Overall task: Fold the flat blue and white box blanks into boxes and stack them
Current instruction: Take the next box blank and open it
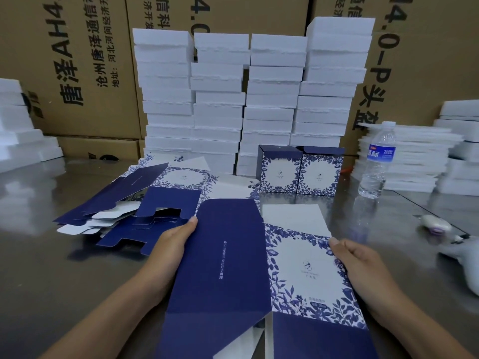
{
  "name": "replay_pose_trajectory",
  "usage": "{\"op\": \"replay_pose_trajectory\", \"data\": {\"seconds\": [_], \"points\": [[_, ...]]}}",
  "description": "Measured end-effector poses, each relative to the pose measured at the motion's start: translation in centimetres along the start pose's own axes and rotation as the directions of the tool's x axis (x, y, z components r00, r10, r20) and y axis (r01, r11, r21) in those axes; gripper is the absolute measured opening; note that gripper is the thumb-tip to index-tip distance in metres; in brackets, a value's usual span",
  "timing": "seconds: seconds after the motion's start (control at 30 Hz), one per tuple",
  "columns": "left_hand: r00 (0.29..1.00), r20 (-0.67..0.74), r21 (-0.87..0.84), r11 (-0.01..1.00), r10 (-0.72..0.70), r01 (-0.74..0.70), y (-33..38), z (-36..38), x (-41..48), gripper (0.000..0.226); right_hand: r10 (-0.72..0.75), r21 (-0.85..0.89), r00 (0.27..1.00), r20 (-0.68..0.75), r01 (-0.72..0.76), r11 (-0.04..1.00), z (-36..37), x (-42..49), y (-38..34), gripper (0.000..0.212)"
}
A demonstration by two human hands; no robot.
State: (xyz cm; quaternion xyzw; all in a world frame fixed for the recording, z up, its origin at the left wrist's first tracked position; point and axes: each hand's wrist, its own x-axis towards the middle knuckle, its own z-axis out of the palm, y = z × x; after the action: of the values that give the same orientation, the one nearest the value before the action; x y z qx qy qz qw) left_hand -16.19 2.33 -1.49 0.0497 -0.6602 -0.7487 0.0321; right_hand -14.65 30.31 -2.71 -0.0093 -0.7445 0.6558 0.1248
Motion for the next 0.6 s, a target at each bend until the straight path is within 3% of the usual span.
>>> {"op": "replay_pose_trajectory", "data": {"seconds": [0.37,0.6], "points": [[0.995,0.093,0.114,0.993,-0.02,0.01,-0.5,-0.22,0.03,0.039,0.078,0.064,0.996,-0.051,-0.074,0.995,0.11,-0.28,-1.0,0.039],[0.997,0.067,0.113,0.993,-0.038,0.03,-0.16,-0.15,-0.31,0.041,0.009,-0.089,0.999,-0.039,-0.013,0.996,0.15,-0.2,-0.65,0.034]]}}
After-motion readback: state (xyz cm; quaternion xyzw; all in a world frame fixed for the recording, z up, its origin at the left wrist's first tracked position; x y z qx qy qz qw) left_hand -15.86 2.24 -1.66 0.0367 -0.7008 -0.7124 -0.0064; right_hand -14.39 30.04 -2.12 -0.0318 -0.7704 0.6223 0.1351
